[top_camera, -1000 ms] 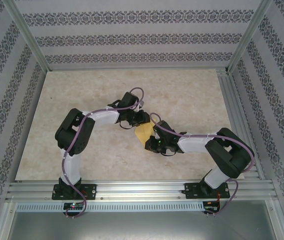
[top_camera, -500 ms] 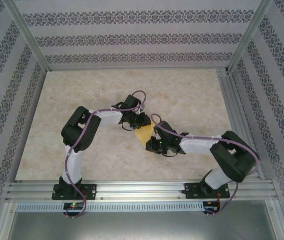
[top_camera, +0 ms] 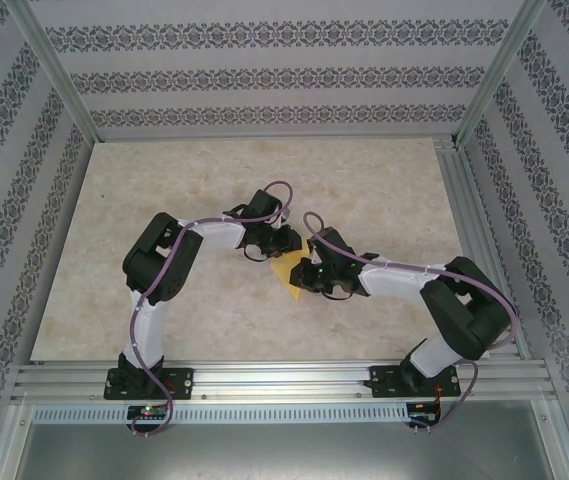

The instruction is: Fold a paper plane with a square sheet of paper (fold left side to right side)

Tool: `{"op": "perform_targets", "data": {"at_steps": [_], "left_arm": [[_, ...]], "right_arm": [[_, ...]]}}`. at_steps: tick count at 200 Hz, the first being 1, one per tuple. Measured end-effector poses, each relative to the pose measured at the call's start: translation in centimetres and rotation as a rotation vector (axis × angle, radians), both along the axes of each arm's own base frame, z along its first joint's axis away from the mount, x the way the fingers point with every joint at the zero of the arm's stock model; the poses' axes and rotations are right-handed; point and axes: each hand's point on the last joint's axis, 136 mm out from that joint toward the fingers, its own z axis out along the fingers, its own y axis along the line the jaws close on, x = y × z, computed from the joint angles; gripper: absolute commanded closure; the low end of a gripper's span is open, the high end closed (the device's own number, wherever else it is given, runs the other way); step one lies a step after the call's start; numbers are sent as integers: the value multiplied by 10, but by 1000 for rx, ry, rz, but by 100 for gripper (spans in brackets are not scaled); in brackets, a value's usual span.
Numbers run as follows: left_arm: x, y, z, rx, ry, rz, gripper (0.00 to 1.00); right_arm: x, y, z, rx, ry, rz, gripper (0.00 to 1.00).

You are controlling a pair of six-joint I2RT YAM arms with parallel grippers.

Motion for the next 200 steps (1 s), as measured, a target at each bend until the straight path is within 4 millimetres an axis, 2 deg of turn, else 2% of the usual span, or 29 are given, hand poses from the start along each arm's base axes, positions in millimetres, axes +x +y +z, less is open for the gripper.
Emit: {"op": "perform_targets", "data": {"at_steps": [45, 67, 98, 131, 200], "left_arm": [[0, 0, 0, -2, -2, 0, 74], [0, 0, 0, -2, -2, 0, 74], [0, 0, 0, -2, -2, 0, 74], [0, 0, 0, -3, -1, -1, 75], [-6, -3, 0, -5, 14, -17, 74]], "right_arm": [[17, 3, -15, -30, 2, 1, 87], [15, 2, -25, -53, 16, 12, 87], [15, 1, -26, -57, 15, 14, 88], [11, 3, -27, -58, 1, 21, 88], [-13, 9, -27, -69, -11, 52, 88]]}}
